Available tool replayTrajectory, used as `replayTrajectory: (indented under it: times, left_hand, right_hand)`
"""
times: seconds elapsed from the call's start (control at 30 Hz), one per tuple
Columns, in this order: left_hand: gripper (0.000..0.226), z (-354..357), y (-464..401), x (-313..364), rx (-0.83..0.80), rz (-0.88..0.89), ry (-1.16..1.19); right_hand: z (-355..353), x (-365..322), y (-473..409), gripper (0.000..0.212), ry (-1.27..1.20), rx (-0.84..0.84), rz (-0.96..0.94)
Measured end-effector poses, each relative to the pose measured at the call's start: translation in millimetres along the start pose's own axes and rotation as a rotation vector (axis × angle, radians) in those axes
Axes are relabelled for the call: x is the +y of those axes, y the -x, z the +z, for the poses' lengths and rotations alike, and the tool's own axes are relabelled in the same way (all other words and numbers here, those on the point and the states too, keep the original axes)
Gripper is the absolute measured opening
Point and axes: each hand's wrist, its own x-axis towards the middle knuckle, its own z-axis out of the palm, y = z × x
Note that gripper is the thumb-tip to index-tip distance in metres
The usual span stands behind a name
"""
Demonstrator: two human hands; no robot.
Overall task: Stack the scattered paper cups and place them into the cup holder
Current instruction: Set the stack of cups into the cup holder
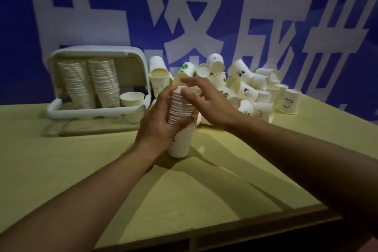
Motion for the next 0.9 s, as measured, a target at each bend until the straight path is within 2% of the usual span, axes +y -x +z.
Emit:
replayTrajectory:
  times: [0.17, 0.27, 0.33, 0.57, 0.73, 0.9]
  left_hand:
    - [0.074, -67.7, -7.7, -29.5, 0.182, -0.097, -0.073]
    - [0.074, -97.9, -16.2, -42.2, 0.276, -0.125, -0.080]
    - [0.075, -112.3, -24.2, -47.9, 0.331, -0.123, -0.081]
    - [0.076, -124.2, -71.7, -43.3, 0.523, -0.045, -0.042]
    - [0.078, -117.8, -103.6, -47.6, 0.510, 0.022, -0.077]
    - [0.078, -98.0, -100.4, -73.2, 0.464, -0.033, -0.133]
  right_hand:
    - [56.1, -3.3, -26.2, 0.038, -0.311, 0.020, 0.158]
    - [91.5, 9.2, -27.2, 0.022, -0.404, -0.016, 0.328]
    - [114.4, 21.3, -21.3, 0.021, -0.482, -0.062, 0.417]
    - [124.3, 38.7, -18.9, 0.018, -0.546, -0.113, 0.384]
    - [123.6, 41.9, -19.5, 0.019, -0.598, -0.136, 0.385]
    - [123.8, 42.6, -19.9, 0.019, -0.632, -0.132, 0.382]
